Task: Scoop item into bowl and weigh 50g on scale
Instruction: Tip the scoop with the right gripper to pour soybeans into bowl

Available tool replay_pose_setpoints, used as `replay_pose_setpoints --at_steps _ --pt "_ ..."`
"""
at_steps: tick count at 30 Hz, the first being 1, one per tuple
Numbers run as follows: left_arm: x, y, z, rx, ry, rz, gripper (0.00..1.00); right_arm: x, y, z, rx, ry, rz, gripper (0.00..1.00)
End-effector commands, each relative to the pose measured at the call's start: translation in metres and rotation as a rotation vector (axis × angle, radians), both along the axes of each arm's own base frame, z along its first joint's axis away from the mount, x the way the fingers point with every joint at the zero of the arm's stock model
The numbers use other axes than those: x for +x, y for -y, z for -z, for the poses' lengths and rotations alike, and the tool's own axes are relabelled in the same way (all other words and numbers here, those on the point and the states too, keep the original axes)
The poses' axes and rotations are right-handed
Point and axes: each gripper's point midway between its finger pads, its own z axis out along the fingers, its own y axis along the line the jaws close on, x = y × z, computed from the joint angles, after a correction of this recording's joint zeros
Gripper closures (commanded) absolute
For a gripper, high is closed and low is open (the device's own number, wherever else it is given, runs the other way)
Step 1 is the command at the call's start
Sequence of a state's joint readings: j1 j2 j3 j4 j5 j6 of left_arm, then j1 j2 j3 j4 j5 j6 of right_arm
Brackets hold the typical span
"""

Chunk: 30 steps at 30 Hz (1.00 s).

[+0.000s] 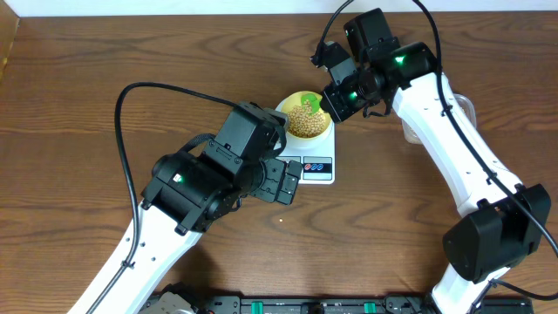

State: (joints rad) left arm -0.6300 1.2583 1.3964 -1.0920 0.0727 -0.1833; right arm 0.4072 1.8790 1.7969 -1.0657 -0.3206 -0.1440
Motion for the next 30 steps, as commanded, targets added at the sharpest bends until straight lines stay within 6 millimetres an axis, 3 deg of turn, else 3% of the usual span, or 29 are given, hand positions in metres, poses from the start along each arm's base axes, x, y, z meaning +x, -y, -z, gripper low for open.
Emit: replay_pose_setpoints --at_steps 1,30 --pt "0.0008 -0.0009 -0.0092 -0.013 0.026 0.001 0.00 0.0050 0.0003 -0.0065 -0.008 0.032 -0.014 0.99" --pt "0.0008 -0.0009 -0.0092 -0.013 0.026 0.001 0.00 0.0039 0.0050 -0.0039 -0.035 0.025 -0.004 0.99"
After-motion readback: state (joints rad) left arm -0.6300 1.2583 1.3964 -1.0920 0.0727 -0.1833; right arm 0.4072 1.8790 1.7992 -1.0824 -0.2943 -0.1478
